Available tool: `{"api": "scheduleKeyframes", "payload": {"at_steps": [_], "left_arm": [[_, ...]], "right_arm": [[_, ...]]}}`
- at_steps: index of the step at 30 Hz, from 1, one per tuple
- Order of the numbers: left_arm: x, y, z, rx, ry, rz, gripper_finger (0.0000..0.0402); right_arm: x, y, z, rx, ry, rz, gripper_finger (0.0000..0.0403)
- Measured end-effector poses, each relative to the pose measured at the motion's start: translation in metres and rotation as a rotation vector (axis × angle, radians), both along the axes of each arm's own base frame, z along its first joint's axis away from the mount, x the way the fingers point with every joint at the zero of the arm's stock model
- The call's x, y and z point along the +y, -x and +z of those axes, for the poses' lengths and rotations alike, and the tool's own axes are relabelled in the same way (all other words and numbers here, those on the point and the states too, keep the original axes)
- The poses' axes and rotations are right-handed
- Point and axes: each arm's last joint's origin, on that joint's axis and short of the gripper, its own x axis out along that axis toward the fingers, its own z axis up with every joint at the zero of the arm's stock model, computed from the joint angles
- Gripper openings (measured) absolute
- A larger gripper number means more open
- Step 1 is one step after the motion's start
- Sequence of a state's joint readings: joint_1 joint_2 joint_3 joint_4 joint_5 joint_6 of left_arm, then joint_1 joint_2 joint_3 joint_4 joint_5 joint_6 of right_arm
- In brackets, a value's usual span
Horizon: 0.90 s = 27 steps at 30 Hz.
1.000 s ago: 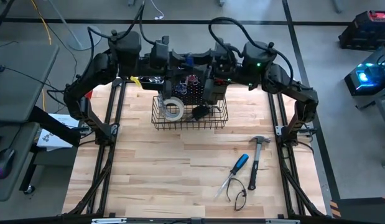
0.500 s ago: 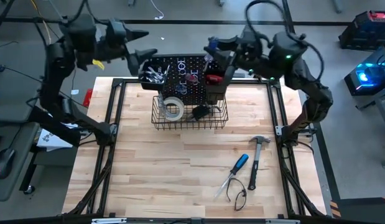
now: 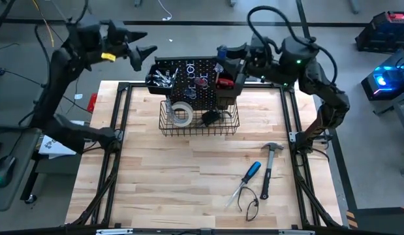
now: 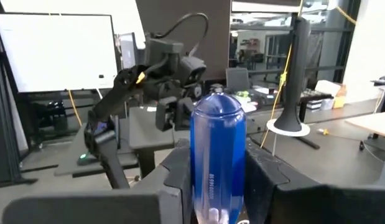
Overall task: Hang tools onto peg board
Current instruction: Hang the blue transparent screwdriver on the peg board
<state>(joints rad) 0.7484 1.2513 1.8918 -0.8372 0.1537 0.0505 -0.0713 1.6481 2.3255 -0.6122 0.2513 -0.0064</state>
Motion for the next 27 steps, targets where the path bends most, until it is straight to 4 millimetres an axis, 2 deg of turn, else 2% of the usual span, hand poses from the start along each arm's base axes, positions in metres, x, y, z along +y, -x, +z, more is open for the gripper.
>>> {"api": "scheduleKeyframes", "payload": {"at_steps": [8, 12, 17, 21, 27], "left_arm": [[-0.02, 0.031, -0.056, -0.064, 0.076, 0.026, 0.0328], [-0.037, 0.049, -0.066, -0.065, 0.071, 0.056, 0.0328], [-0.055, 0.07, -0.077, 0.037, 0.085, 0.116, 0.0325], [-0.054, 0.064, -0.097, 0.119, 0.187, 0.024, 0.0324], [-0.033, 0.04, -0.139, 0.126, 0.22, -0.075, 0.0324]], "right_arm": [[0.0, 0.0, -0.001, 0.01, -0.008, 0.006, 0.008], [0.0, 0.0, -0.001, 0.01, -0.01, 0.004, 0.008], [0.0, 0.0, -0.001, 0.008, -0.017, 0.007, 0.008], [0.0, 0.0, -0.001, 0.006, -0.009, 0.008, 0.008], [0.0, 0.0, 0.0, 0.0, -0.014, 0.013, 0.008]]}}
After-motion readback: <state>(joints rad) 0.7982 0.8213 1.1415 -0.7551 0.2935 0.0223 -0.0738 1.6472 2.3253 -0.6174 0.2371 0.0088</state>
